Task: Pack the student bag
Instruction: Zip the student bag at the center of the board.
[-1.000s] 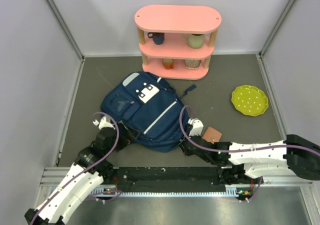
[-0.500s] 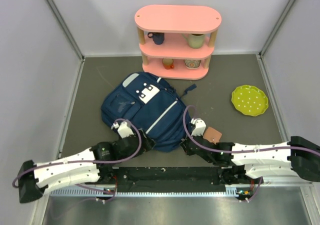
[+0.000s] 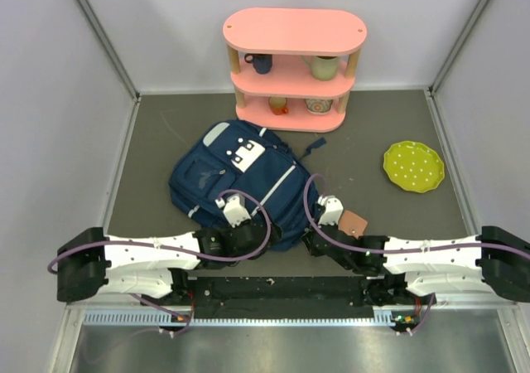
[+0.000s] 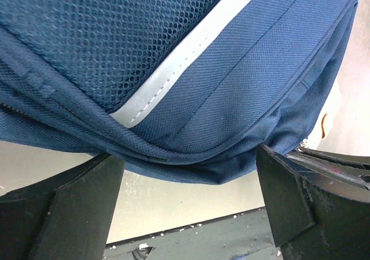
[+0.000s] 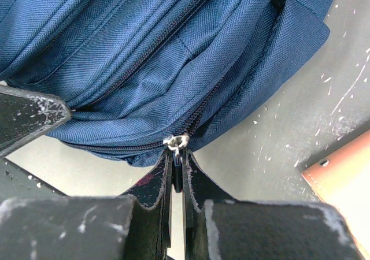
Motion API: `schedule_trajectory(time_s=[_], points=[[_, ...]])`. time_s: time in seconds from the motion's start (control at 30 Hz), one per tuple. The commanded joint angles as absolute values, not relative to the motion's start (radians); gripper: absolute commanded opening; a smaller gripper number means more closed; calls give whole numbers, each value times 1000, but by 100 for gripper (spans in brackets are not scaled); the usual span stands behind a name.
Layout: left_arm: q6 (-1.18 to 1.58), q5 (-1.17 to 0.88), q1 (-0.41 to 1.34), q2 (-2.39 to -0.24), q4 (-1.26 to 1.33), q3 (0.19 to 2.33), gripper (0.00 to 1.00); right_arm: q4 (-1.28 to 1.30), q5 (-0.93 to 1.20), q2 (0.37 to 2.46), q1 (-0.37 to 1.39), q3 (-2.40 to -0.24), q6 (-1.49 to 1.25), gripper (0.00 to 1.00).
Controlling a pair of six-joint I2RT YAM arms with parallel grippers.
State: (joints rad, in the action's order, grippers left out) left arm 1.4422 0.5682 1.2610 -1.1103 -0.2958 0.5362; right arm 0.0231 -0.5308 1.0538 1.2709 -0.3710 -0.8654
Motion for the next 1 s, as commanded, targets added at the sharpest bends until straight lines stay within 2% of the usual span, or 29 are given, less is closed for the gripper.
schedule_trajectory(time_s=[0.0, 0.07, 0.17, 0.2, 0.3, 0.47, 0.67, 0.8, 0.97], points=[[1476, 580, 1269, -1141, -81, 557, 93, 9, -520, 1031, 1270, -361, -864, 0], [1477, 594, 1269, -1144, -68, 532, 82, 11, -520, 1029, 1269, -361, -861, 0], [1494, 626, 1269, -1129, -78, 487, 50, 15, -520, 1028, 1269, -362, -858, 0], [1502, 649, 1267, -1111, -101, 474, 31, 17, -520, 1026, 1269, -362, -859, 0], [1512, 666, 1252, -1040, -171, 422, 0, 25, -515, 1023, 1269, -362, -856, 0], [1610, 724, 1238, -850, -473, 368, 0, 29, -505, 1017, 1270, -356, -857, 0], [1791, 768, 1236, -439, -899, 310, 0, 60, -558, 1016, 1250, -359, -850, 0], [1804, 799, 1235, -160, -1035, 305, 0, 58, -535, 1015, 1169, -357, -830, 0], [1787, 848, 1235, -48, -1157, 348, 0, 43, -482, 1023, 1046, -379, -749, 0]])
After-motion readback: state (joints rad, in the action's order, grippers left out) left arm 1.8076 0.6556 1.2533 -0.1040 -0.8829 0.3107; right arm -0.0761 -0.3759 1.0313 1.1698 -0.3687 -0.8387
